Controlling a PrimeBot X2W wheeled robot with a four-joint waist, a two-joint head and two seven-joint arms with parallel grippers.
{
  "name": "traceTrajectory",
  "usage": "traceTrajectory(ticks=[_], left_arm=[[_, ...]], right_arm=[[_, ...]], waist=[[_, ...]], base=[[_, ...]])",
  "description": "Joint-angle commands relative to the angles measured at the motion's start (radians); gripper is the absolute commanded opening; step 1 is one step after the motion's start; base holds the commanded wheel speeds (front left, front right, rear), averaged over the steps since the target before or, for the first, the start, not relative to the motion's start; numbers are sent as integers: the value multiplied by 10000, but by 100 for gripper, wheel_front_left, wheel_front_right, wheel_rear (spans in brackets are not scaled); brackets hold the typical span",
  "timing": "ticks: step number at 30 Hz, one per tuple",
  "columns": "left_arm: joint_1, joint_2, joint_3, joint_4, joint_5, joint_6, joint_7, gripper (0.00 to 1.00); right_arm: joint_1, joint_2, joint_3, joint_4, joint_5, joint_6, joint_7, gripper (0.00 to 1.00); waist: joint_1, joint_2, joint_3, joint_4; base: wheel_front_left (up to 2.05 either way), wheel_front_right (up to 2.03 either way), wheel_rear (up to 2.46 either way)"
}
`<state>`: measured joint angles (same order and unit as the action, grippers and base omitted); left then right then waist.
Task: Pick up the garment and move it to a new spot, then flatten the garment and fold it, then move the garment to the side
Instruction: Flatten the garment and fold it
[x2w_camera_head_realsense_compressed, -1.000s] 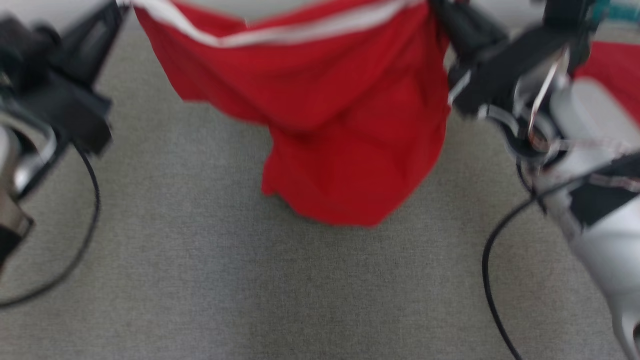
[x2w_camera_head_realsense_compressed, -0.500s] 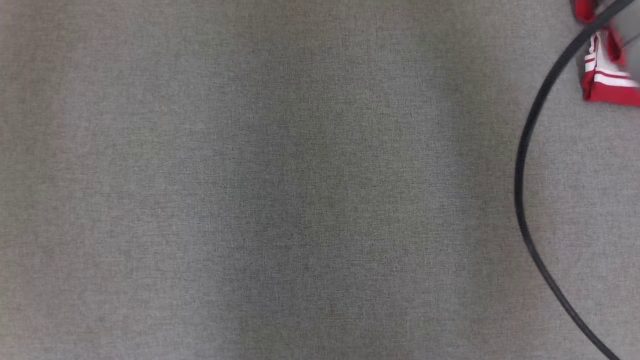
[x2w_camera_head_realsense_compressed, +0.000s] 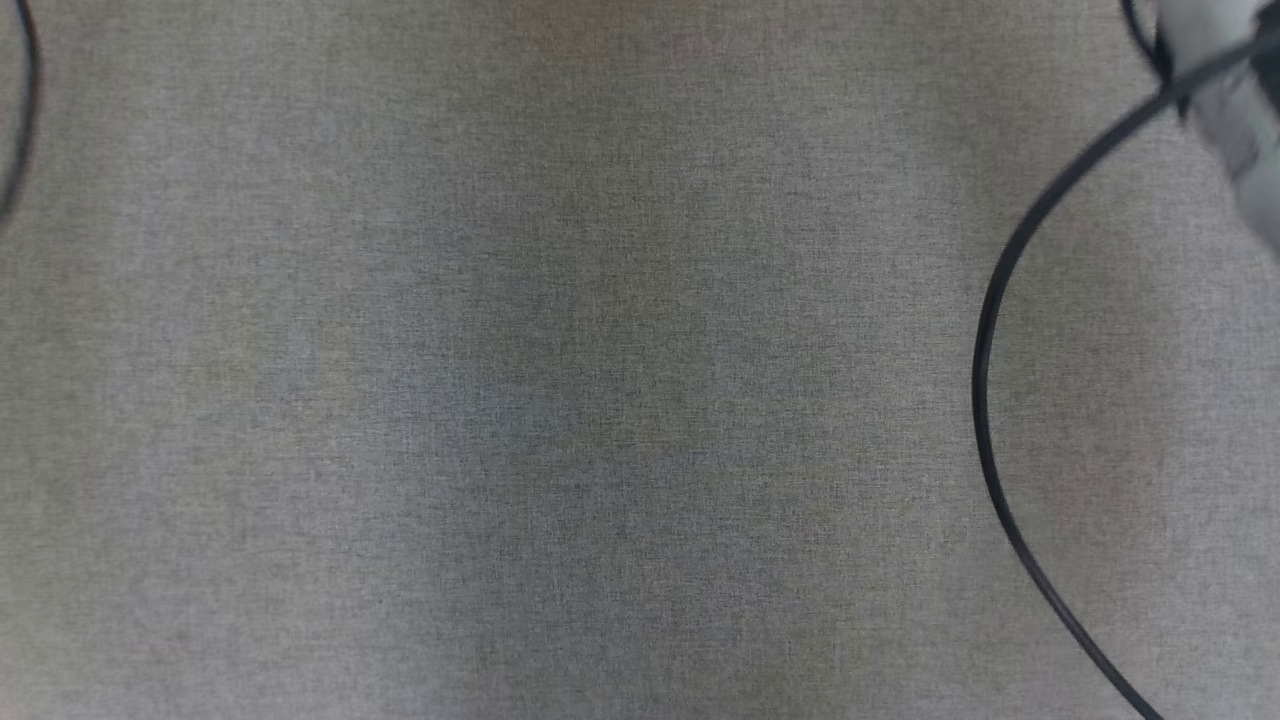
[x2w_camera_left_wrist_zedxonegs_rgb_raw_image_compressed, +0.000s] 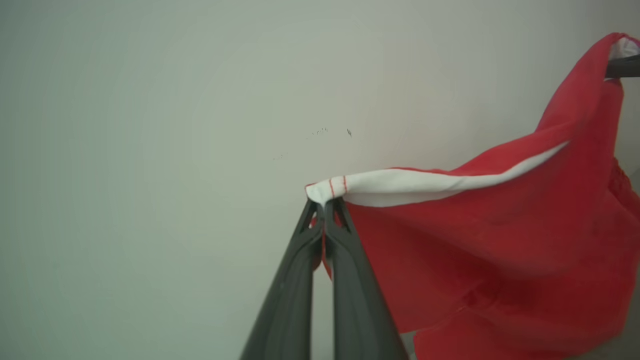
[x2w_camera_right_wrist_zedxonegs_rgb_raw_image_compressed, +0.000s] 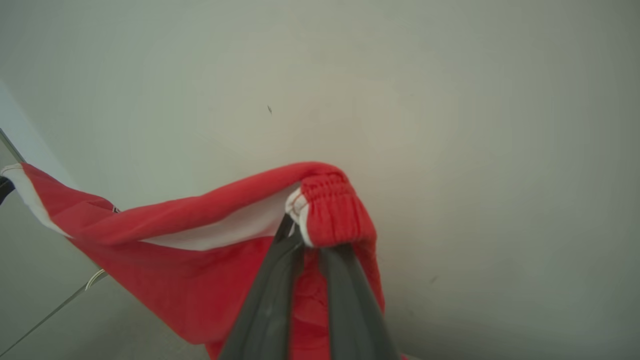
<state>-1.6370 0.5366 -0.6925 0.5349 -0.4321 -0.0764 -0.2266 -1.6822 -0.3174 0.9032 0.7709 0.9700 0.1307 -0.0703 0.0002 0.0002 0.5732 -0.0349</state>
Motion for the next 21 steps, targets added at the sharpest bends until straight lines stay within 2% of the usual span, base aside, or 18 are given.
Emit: traceTrajectory(ticks=[1,4,5,8,12,17,21], left_arm=[[506,215,4,-250,-35,89,-127,0],[1759,467,118,-1032,-248,398,-261,0],[2723,659,301,-1752,-487,734,-327,0],[4462,990,524,-3070,-750,1360,-371,0],[6758,1363,727,-4701,-1135,2251,-381,0],[9131,1372,994,-6065,-1330,3196,-397,0],[10774,1233,1125,-6527,-1165,3552,-398,0]], right_arm=[[364,-208,244,-343,196,1,-62,0],[1300,-750,887,-1206,613,1,-289,0],[2051,-1093,1315,-1843,863,1,-489,0],[3117,-1665,1914,-2739,1117,1,-725,0],[4556,-2250,2300,-3808,1639,1,-1114,0],[6351,-2908,2545,-4918,2115,1,-1480,0],[7667,-3324,2766,-5622,2395,1,-1633,0]], waist=[[-2,-2,0,32],[-2,-2,-227,23],[-2,-2,-448,-26],[-2,-2,-859,-63],[-2,-2,-1391,-59],[-2,-2,-2014,-19],[-2,-2,-2523,-26]], base=[[0,0,0],[0,0,0],[0,0,0],[0,0,0],[0,0,0],[0,0,0],[0,0,0]])
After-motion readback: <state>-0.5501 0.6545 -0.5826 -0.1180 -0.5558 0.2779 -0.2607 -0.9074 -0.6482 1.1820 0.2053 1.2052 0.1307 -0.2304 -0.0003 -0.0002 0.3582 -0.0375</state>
